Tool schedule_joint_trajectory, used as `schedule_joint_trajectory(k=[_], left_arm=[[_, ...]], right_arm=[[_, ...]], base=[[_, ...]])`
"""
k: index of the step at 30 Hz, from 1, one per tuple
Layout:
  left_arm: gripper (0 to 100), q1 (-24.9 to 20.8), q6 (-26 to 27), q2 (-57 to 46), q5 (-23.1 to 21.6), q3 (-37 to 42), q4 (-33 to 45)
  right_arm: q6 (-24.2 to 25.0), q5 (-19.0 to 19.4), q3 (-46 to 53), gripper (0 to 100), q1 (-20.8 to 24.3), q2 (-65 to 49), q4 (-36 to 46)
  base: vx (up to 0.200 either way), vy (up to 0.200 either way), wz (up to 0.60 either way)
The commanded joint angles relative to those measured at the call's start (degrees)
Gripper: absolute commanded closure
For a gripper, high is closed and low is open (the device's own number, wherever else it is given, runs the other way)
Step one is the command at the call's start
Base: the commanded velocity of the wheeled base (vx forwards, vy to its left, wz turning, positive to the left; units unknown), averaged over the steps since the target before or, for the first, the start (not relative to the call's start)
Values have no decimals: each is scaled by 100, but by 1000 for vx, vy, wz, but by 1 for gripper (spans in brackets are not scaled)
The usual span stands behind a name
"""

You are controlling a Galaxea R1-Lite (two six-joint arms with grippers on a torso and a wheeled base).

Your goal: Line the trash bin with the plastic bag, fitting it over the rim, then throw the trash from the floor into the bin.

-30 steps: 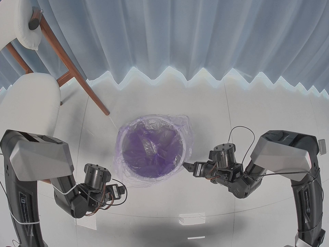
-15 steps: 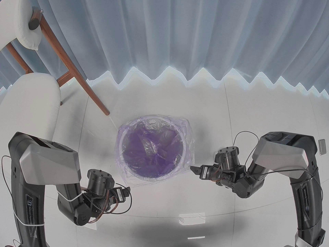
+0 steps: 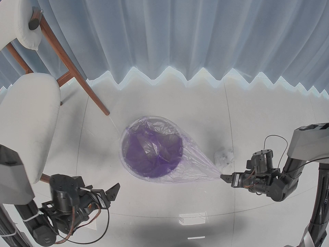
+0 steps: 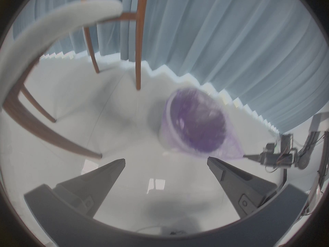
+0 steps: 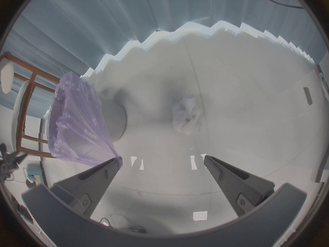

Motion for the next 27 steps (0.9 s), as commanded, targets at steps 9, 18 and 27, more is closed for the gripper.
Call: schedule_joint_trajectory(k=[9,18,27], left_arm=[[0,72,416,-3526,181,261,1003],[0,37,320,-3420,137,261,1100],[0,37,302,-3385,146,261,1108]], right_arm=[[-1014,531,503,0,-993,-485,-92],[-847,549,345,0,-281,-423,-303],[-768,443,-411,0,501,289,-312]], base=[[0,0,0],[0,0,0],[0,0,0]])
